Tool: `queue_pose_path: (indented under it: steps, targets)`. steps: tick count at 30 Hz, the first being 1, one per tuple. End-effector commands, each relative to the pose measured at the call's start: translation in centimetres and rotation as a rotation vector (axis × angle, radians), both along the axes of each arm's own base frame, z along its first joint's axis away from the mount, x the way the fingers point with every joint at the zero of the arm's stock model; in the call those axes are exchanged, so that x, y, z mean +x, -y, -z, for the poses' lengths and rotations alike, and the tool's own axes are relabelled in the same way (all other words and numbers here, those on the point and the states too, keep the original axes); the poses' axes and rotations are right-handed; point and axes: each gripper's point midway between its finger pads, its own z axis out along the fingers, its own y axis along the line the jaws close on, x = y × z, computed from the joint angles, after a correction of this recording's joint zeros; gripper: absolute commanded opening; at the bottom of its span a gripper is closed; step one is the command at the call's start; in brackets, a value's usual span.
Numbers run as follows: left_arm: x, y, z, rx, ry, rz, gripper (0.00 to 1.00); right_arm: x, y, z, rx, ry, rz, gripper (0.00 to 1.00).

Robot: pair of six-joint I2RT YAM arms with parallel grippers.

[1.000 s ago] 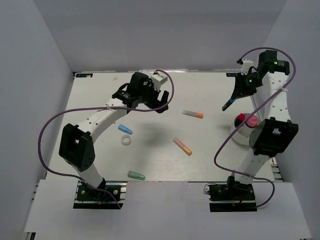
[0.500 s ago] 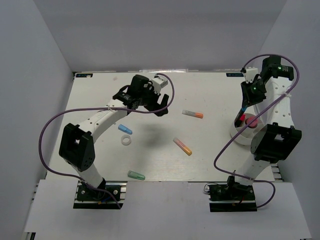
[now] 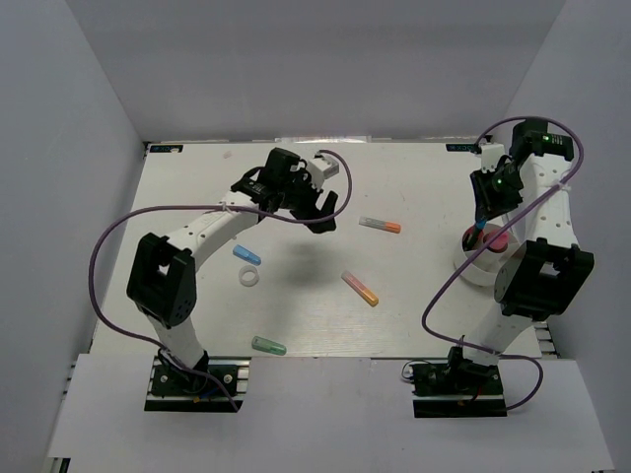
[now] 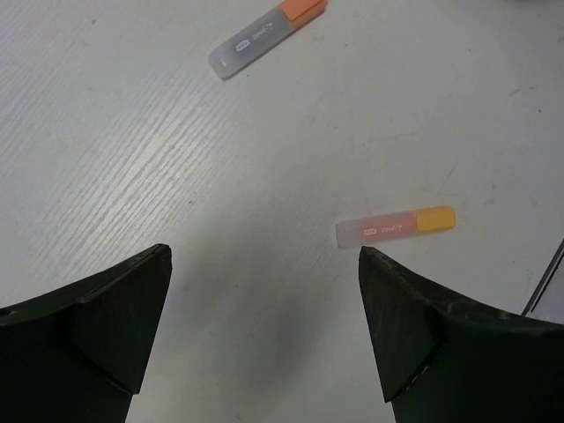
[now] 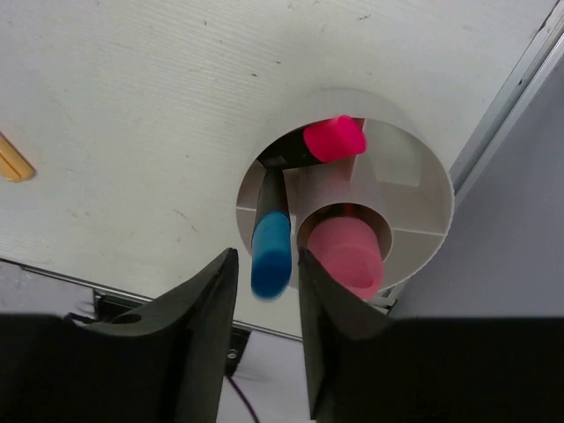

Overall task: Sort the stationery into containers
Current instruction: Place the pen in the storage box, then pick up the stationery from the center of the board.

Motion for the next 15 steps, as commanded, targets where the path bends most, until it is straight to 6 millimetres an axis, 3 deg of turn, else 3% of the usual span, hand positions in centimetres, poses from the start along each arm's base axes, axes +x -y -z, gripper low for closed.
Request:
queue_pose_path:
  steps: [1,3,5,6,9,15]
  targets:
    - [0.2,2.0,-2.6,-0.084,0.084,0.126,0.95,0.7,0.5,-0.3,-0.013,0.021,-0.003,0.42]
    - [0.4,3.7,-2.5,-0.130,0.100,0.227,0.95,0.9,0.5,-0.2,-0.013,0.018,0.006,0.58]
    - [0.6,5.1,-2.5,-0.161,0.092,0.310,0.94,1.4,0.5,-0.7,-0.012,0.037,0.019,0.67]
    - [2.1,6.3,-2.0,-0.165,0.105,0.346,0.94,1.6,0.4,-1.1,-0.006,0.045,0.028,0.72]
    - [3.4,7.9,-1.1,-0.180,0.100,0.409,0.90,2.7,0.3,-2.7,0.003,0.093,0.036,0.73]
    - [6.9,11.3,2.6,-0.179,0.157,0.457,0.86,3.4,-0.6,-5.2,0.046,0.178,0.027,0.74]
